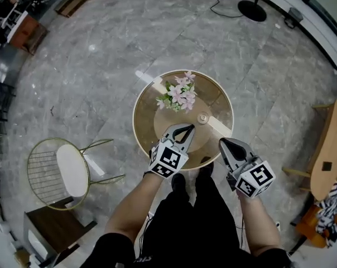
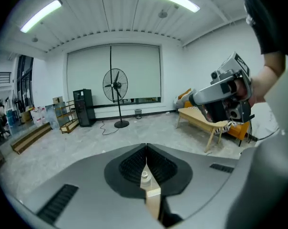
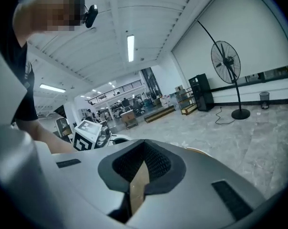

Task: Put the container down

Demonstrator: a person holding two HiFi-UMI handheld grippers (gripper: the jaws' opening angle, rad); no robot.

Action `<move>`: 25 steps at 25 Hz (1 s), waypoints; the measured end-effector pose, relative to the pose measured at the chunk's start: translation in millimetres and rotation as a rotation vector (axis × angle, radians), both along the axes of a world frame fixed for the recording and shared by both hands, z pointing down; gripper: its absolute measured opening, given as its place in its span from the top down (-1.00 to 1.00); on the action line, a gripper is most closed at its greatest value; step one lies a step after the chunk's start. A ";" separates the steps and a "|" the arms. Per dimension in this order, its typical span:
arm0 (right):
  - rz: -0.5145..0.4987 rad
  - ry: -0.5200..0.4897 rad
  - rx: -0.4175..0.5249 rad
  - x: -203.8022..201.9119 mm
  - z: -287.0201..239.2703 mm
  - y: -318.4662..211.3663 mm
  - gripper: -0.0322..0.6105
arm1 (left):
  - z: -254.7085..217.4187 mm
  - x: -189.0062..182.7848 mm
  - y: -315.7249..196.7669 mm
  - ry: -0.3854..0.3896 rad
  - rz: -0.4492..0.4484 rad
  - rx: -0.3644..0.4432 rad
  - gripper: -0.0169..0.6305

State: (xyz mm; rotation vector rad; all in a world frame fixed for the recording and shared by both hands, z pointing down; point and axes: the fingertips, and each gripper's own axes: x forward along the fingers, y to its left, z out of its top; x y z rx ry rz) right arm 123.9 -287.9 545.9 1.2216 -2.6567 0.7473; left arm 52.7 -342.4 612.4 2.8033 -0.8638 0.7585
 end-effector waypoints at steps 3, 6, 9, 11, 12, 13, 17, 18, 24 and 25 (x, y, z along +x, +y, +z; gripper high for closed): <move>-0.005 0.037 0.045 -21.5 -44.8 22.7 0.86 | -42.1 -25.2 29.5 0.037 0.004 -0.059 0.89; 0.022 0.050 0.076 -36.6 -87.0 49.2 0.86 | -82.9 -46.5 63.5 0.047 0.016 -0.093 0.90; 0.071 0.010 0.083 -44.2 -119.0 70.5 0.86 | -130.9 -62.2 87.1 0.131 0.016 -0.119 0.90; 0.077 -0.013 0.075 -48.6 -134.0 86.1 0.86 | -164.6 -68.9 99.9 0.197 0.002 -0.117 0.90; 0.070 -0.019 0.077 -49.9 -140.6 92.1 0.86 | -180.2 -70.4 105.0 0.219 -0.003 -0.099 0.90; 0.059 -0.019 0.084 -49.9 -146.8 95.0 0.86 | -194.7 -69.8 108.8 0.237 -0.003 -0.074 0.90; 0.025 -0.034 0.128 -41.3 -170.1 89.8 0.86 | -235.3 -58.5 127.6 0.331 0.028 -0.041 0.90; 0.027 -0.041 0.138 -37.6 -176.9 88.8 0.86 | -240.2 -57.4 132.4 0.348 0.019 -0.047 0.90; -0.005 -0.022 0.222 1.2 -218.4 93.3 0.86 | -257.4 -54.9 143.6 0.319 -0.114 0.015 0.90; -0.012 -0.024 0.224 8.1 -221.1 95.0 0.86 | -259.6 -55.1 143.3 0.303 -0.140 0.026 0.90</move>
